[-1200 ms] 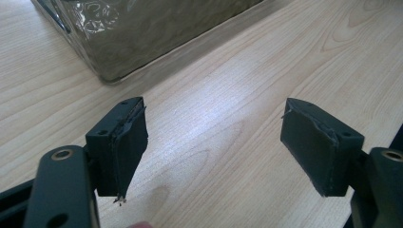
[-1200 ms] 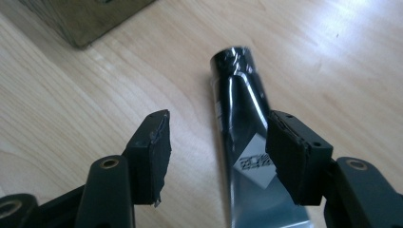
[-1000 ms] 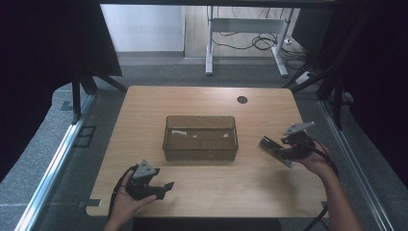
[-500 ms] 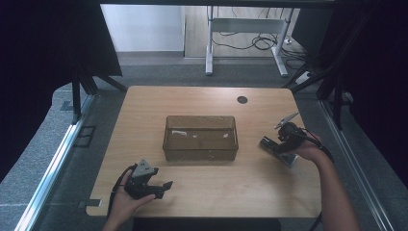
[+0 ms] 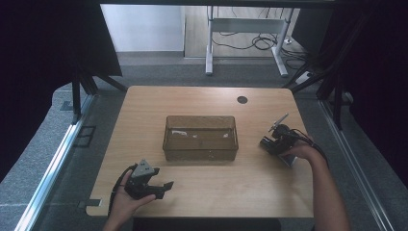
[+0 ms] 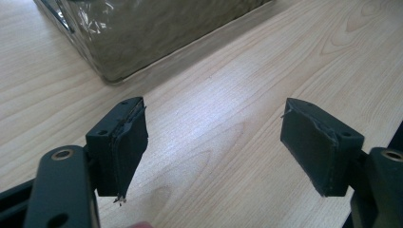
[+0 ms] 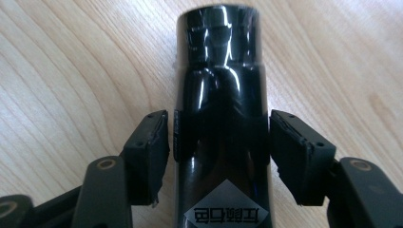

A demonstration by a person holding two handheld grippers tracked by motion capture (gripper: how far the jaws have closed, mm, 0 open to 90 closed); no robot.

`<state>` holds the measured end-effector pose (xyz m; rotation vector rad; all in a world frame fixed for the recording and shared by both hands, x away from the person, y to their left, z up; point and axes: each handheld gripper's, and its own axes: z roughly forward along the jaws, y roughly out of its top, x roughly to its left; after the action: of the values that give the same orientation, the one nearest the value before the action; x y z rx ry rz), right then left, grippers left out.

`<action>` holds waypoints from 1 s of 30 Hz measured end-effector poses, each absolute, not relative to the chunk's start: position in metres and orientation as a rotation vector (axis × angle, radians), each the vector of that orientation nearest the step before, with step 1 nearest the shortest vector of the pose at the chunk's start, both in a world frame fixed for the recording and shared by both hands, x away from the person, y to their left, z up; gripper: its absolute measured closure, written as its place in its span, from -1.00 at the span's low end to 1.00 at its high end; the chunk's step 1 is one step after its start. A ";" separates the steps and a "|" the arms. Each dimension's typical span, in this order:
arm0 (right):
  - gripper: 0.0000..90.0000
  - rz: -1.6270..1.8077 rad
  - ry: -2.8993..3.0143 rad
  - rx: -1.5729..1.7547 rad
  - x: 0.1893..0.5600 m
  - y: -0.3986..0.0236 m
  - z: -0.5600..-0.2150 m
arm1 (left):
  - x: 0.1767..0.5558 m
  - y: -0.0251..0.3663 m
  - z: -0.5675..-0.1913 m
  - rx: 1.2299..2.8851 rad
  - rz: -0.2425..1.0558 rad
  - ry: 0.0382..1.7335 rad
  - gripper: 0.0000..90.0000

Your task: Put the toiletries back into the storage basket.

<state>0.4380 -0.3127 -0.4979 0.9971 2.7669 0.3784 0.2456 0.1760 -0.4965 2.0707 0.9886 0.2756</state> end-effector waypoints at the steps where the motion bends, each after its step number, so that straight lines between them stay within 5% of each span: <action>1: -0.10 0.369 2.771 1.003 0.438 -0.313 -0.499 | 0.246 0.176 -0.497 2.072 0.275 0.991 -0.46; 16: 0.02 0.368 2.809 0.986 0.438 -0.315 -0.500 | 0.246 0.176 -0.498 2.070 0.265 0.996 -0.46; 30: 0.03 0.396 2.814 0.863 0.426 -0.303 -0.457 | 0.245 0.176 -0.497 2.067 0.269 0.990 -0.46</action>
<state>0.4256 -0.3031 -0.4567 0.8626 2.8144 0.3958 0.2452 0.1757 -0.4967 2.0669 0.9897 0.2690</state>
